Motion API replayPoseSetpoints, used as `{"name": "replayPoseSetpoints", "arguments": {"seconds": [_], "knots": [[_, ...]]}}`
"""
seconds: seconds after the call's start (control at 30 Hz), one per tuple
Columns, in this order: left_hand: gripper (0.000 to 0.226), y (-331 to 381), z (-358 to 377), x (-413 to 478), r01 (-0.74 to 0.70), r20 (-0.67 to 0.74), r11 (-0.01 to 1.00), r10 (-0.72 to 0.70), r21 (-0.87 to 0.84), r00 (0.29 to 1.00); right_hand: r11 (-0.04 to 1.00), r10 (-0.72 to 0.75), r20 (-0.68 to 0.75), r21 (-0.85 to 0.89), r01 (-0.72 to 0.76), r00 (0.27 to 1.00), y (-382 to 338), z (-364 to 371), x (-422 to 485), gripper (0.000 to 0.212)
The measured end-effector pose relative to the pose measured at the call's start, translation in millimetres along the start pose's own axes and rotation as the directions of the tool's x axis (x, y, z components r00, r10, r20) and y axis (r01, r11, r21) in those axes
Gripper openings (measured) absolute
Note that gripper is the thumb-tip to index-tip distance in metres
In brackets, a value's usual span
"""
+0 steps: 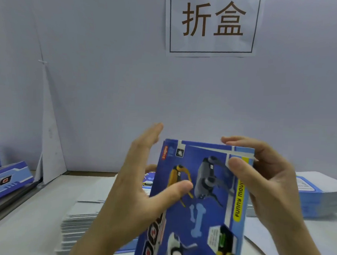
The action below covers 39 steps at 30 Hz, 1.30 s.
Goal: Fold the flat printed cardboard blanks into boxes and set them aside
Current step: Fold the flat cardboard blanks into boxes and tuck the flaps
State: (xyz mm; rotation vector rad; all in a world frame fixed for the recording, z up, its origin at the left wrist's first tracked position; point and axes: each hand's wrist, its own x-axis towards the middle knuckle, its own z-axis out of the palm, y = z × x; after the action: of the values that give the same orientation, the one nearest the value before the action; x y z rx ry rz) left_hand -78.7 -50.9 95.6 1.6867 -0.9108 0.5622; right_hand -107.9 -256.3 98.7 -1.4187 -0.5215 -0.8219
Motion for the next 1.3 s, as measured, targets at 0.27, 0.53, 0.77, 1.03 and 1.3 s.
{"name": "replayPoseSetpoints", "arguments": {"seconds": [0.27, 0.53, 0.77, 1.03, 1.3], "knots": [[0.049, -16.8, -4.7, 0.9, 0.215, 0.052, 0.723, -0.241, -0.656, 0.969, 0.998, -0.067, 0.020, 0.022, 0.066, 0.998, 8.1, 25.4, -7.4, 0.015], [0.049, -13.2, -1.1, 3.7, 0.269, 0.020, 0.675, -0.353, -0.687, 0.935, 0.994, -0.103, -0.003, -0.029, 0.102, 0.995, 5.6, 28.2, -9.3, 0.007], [0.008, -13.7, -2.3, 2.7, 0.256, -0.014, 0.661, -0.374, -0.706, 0.927, 0.956, -0.194, 0.005, -0.225, 0.190, 0.981, 9.2, 27.1, -8.5, 0.025], [0.005, -15.3, -2.5, 3.2, 0.245, -0.071, 0.703, -0.388, -0.668, 0.919, 0.987, -0.135, 0.000, -0.082, 0.135, 0.991, 10.9, 32.9, -10.8, 0.019], [0.011, -21.2, 3.0, 3.7, 0.270, -0.071, 0.707, -0.413, -0.653, 0.908, 0.994, -0.082, 0.027, -0.077, 0.084, 0.996, 15.7, 32.8, -8.0, 0.024]]}}
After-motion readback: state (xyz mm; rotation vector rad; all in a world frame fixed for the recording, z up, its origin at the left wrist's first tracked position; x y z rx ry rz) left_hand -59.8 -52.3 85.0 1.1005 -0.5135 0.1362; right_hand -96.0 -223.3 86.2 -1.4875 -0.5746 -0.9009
